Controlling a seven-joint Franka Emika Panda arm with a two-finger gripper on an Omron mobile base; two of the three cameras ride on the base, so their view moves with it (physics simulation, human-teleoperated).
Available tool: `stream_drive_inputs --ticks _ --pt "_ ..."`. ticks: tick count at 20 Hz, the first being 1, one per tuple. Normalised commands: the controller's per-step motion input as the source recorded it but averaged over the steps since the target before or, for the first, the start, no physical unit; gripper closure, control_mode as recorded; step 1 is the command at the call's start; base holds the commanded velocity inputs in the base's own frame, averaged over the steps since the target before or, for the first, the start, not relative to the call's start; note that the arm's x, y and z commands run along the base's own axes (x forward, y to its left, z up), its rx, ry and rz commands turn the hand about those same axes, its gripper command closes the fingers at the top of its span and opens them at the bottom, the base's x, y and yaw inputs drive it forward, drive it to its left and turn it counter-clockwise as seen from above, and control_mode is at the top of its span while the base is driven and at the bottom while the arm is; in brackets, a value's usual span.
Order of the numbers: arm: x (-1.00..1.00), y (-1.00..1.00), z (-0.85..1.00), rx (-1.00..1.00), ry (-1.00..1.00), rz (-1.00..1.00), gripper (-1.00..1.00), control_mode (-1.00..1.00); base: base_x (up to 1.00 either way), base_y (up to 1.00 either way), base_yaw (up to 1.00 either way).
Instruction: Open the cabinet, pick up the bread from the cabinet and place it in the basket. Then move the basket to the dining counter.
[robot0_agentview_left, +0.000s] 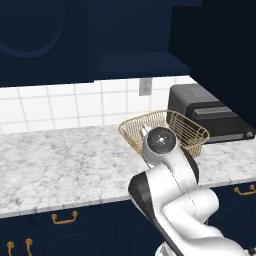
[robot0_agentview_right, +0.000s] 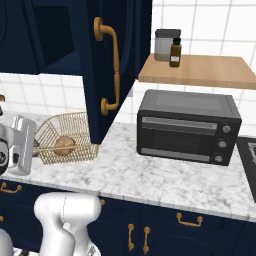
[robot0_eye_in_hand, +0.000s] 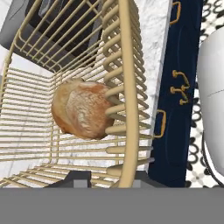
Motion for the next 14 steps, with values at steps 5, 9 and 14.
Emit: stream_drive_inputs --ticks 5,9,14 --pt "-0.40 -0.06 0.17 0.01 -0.01 0.00 1.00 -1.00 0.00 0.00 0.00" --pt "-0.42 -0.02 0.00 0.06 -0.06 0.00 1.00 -1.00 0.00 0.00 0.00" --pt "-0.11 0.00 0.00 0.01 -0.01 0.00 1.00 1.00 -0.65 0.16 0.05"
